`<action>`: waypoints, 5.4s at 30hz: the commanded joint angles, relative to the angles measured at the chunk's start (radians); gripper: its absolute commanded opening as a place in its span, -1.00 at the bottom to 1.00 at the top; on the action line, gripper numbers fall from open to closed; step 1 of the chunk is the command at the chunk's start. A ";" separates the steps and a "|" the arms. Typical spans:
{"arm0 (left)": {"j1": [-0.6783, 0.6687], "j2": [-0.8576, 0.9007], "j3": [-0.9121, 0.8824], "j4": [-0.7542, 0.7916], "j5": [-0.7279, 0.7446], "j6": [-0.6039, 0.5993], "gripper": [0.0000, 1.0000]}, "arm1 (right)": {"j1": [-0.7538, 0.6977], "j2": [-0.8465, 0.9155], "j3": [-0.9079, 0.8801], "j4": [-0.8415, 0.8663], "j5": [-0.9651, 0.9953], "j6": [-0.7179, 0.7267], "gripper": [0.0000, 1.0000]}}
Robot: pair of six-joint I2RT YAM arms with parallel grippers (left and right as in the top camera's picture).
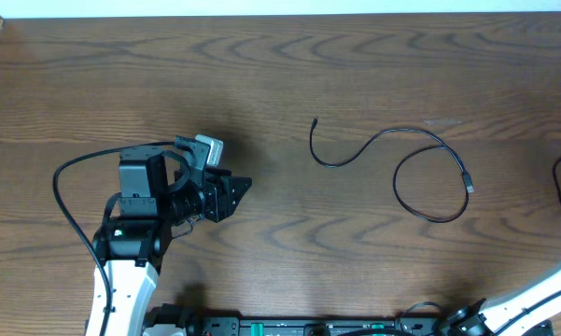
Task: Untangle cables
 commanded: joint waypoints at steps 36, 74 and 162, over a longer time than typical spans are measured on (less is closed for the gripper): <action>-0.002 -0.007 -0.004 0.001 -0.200 0.068 0.30 | 0.761 -0.304 -0.154 -0.261 -0.190 -0.278 0.99; -0.002 -0.073 -0.004 -0.129 -0.194 0.003 0.39 | 0.767 -0.446 -1.009 0.594 -0.328 -0.422 0.99; -0.002 -0.072 -0.004 -0.129 -0.194 0.008 0.49 | 1.027 -0.943 -0.793 0.246 -0.270 -0.209 -0.98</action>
